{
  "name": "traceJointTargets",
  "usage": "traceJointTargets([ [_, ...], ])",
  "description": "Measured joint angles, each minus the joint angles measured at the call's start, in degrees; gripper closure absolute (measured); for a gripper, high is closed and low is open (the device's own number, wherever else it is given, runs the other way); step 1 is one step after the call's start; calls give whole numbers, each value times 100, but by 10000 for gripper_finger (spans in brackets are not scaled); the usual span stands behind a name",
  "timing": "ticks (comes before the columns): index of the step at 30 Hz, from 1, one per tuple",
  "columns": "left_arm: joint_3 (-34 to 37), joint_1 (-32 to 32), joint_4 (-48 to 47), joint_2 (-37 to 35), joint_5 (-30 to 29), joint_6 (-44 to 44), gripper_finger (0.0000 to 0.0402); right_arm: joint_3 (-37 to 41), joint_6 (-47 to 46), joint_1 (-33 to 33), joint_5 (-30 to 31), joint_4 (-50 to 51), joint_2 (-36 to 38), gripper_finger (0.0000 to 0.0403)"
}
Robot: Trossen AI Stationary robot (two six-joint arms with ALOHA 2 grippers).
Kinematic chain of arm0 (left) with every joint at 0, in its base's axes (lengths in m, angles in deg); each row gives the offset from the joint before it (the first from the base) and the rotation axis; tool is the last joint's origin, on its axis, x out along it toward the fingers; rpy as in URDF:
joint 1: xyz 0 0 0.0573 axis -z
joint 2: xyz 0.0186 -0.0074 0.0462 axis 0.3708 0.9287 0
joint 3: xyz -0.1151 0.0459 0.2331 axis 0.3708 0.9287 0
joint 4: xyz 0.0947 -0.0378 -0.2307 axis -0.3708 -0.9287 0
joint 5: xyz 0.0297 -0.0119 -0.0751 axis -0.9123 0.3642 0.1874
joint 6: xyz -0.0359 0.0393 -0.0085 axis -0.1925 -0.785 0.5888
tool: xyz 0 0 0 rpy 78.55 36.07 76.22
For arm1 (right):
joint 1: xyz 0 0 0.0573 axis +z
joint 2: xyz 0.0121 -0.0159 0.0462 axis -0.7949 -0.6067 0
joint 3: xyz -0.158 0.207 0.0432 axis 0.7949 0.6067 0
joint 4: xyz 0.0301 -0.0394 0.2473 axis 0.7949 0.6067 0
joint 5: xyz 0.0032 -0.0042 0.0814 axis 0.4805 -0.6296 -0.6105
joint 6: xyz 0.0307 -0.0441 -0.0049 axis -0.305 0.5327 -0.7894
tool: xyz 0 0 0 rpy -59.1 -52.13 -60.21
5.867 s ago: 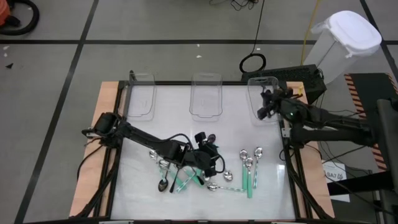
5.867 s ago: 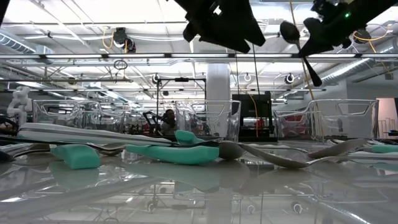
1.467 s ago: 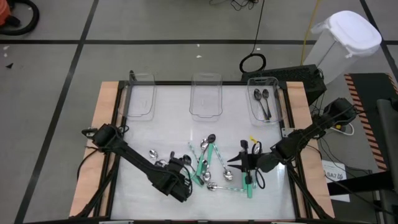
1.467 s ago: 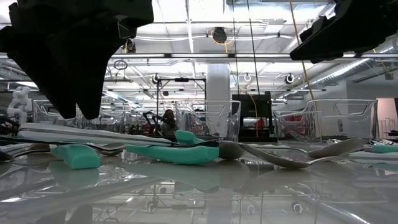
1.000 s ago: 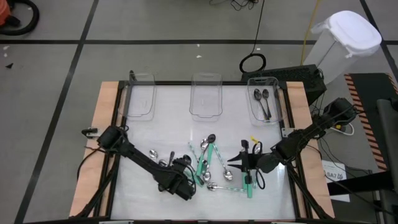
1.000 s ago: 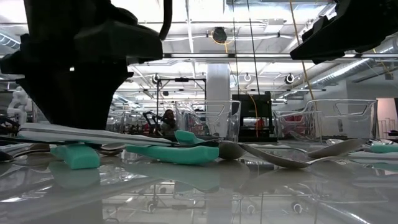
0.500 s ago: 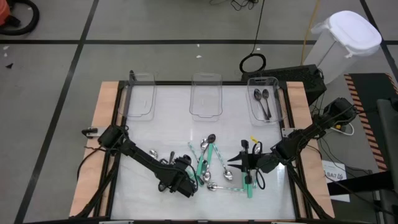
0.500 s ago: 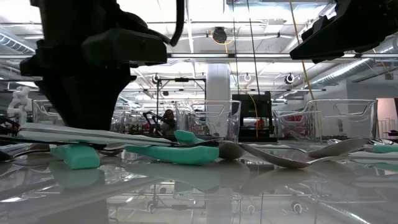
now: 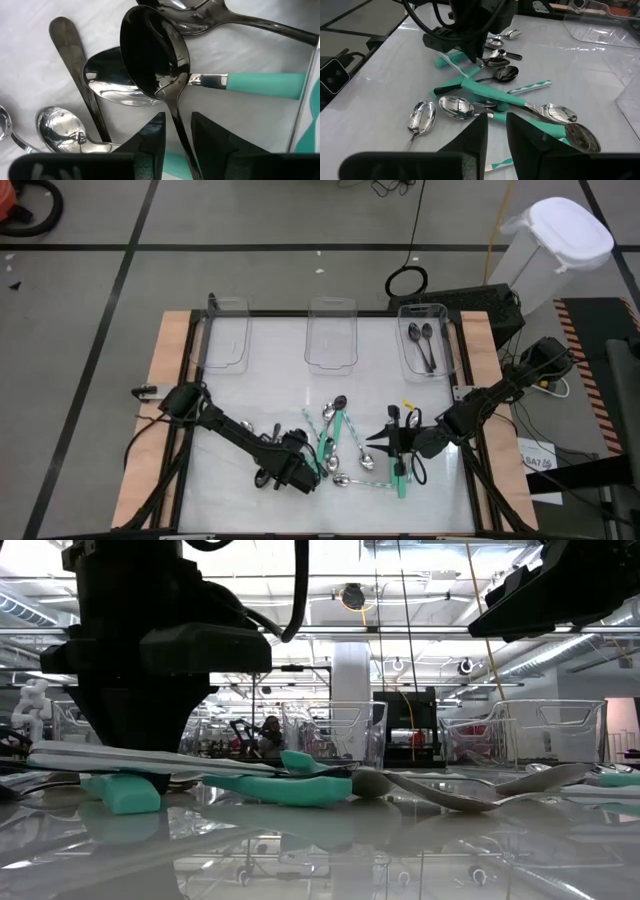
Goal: Sort silverware by color (type)
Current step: Put the black spoon into the right transparent bin
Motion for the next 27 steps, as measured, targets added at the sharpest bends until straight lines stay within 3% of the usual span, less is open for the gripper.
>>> traceJointTargets([
  [5, 0, -4, 15, 7, -46, -153, 318, 0, 41, 0, -2, 4, 0, 335],
  [11, -4, -11, -44, -8, -100, -227, 389, 0, 40, 0, -4, 7, 0, 335],
  [16, -328, 34, -740, -44, -409, -222, 394, 0, 28, 0, -7, 11, 0, 335],
  [22, -1719, 222, -1929, -61, -1469, -249, 394, 0, -8, 2, -6, 13, 0, 335],
  [27, -2968, 383, -2147, -72, -3149, -1085, 394, 0, -44, 2, -1, -76, 0, 335],
])
